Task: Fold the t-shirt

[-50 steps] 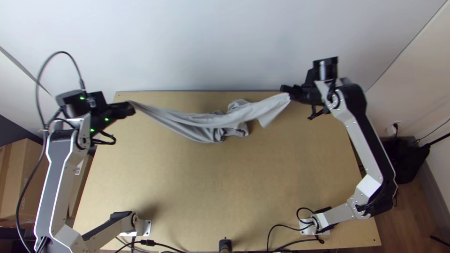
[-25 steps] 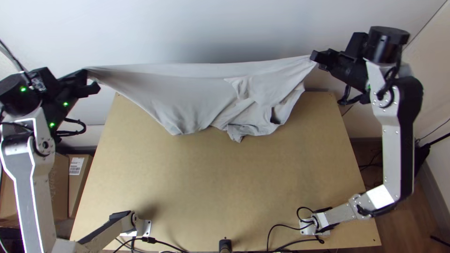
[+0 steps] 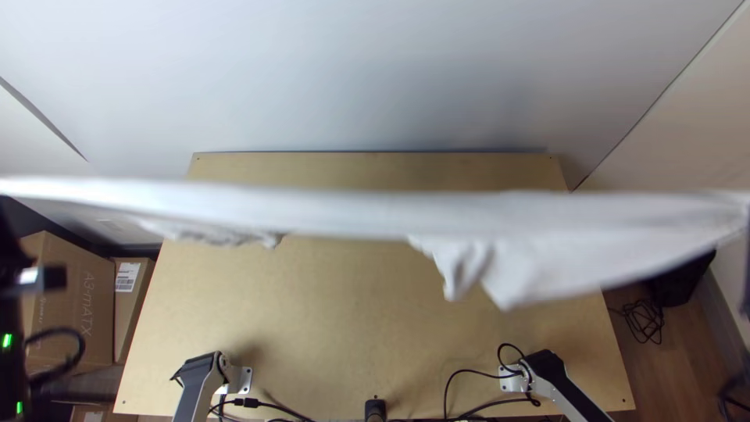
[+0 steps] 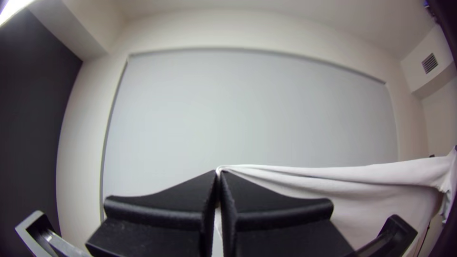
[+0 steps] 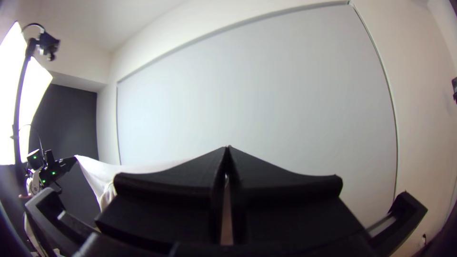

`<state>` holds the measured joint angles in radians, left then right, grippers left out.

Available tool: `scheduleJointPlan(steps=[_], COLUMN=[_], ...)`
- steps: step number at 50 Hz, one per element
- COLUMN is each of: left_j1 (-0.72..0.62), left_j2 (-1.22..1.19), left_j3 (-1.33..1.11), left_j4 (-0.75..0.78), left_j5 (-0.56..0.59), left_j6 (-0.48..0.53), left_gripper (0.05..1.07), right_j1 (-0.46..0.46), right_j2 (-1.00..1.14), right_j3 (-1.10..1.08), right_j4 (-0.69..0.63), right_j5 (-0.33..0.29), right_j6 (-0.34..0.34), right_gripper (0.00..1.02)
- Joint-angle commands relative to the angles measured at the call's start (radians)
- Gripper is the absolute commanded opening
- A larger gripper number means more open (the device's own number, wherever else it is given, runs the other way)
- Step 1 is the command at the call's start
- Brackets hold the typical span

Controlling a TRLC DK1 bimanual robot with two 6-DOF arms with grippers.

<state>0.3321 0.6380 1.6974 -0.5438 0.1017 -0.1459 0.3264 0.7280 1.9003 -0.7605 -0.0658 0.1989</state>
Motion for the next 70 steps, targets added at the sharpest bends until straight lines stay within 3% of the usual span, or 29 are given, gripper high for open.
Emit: scheduleJointPlan(steps=[1,18,25,32,40,49,60,70], left_j1=[0.010,-0.008,-0.031,-0.039,-0.064,-0.162,-0.220,-0.228], left_j2=[-0.069,-0.040,-0.064,-0.087,-0.051,0.051,0.307,0.565], left_j3=[0.013,-0.013,-0.271,-0.579,-0.866,-1.036,-1.053,-0.970], left_j4=[-0.005,-0.127,-0.128,-0.087,0.015,0.173,0.354,0.482], left_j5=[-0.039,-0.040,-0.036,0.046,0.113,0.082,0.041,0.039], left_j6=[-0.029,-0.138,-0.228,-0.271,-0.274,-0.256,-0.204,-0.172], left_gripper=[0.08,0.08,0.08,0.08,0.08,0.08,0.08,0.08], right_j1=[-0.010,0.017,0.076,0.105,0.105,0.092,0.000,-0.086], right_j2=[-0.088,-0.075,-0.072,-0.082,-0.059,0.067,0.326,0.577], right_j3=[-0.079,-0.159,-0.376,-0.659,-0.928,-1.112,-1.112,-0.974], right_j4=[0.021,0.027,0.086,0.182,0.348,0.527,0.678,0.690], right_j5=[-0.005,-0.009,-0.009,-0.026,-0.077,-0.092,-0.152,-0.184], right_j6=[-0.019,-0.029,-0.024,-0.018,0.070,0.111,0.152,0.149], right_gripper=[0.02,0.02,0.02,0.02,0.02,0.02,0.02,0.02])
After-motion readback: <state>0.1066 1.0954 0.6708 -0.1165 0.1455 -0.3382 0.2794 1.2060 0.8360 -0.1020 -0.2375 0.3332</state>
